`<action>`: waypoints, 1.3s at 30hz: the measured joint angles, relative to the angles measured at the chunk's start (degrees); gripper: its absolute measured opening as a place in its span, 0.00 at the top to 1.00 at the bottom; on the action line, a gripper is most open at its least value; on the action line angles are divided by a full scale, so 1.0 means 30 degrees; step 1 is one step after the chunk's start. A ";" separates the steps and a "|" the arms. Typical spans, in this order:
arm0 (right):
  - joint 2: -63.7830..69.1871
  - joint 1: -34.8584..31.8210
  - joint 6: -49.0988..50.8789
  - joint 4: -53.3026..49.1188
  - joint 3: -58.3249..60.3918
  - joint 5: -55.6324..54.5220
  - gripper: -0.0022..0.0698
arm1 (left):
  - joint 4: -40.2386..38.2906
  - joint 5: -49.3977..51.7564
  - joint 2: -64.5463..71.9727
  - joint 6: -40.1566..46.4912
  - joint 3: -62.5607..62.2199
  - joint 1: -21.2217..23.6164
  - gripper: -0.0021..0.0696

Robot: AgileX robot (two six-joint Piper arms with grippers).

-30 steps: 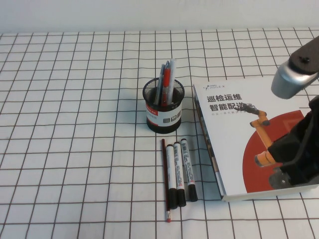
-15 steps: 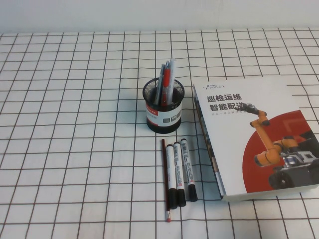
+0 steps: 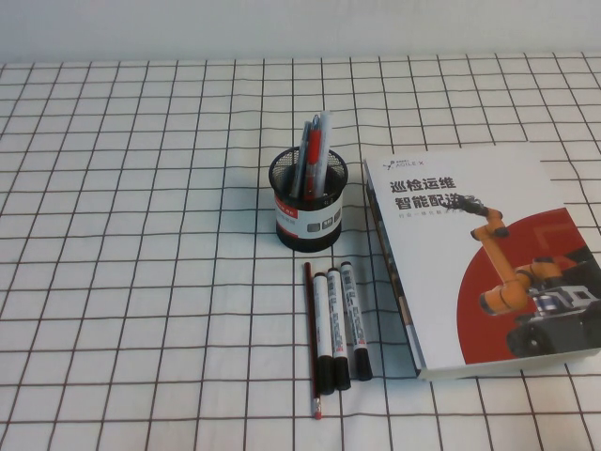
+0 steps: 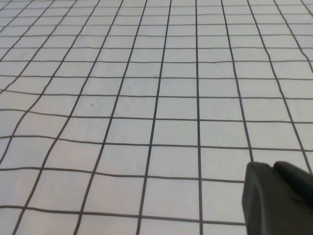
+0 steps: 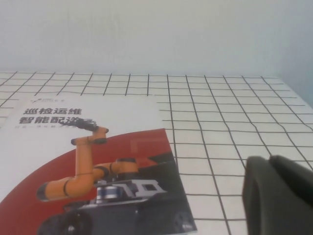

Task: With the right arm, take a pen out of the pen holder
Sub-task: 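Take a marker out of the pen holder and lay it on the table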

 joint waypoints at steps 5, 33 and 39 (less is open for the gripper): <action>-0.1169 0.0119 0.0000 0.0000 0.0000 0.2051 0.99 | 0.0000 0.0000 0.0000 0.0000 0.0000 0.0000 0.97; -0.1205 0.0119 0.0000 0.0127 0.0000 0.5289 0.99 | 0.0000 0.0000 0.0000 0.0000 0.0000 0.0000 0.97; -0.1205 0.0119 0.0000 0.0136 0.0000 0.5302 0.99 | 0.0000 0.0000 0.0000 0.0000 0.0000 0.0000 0.97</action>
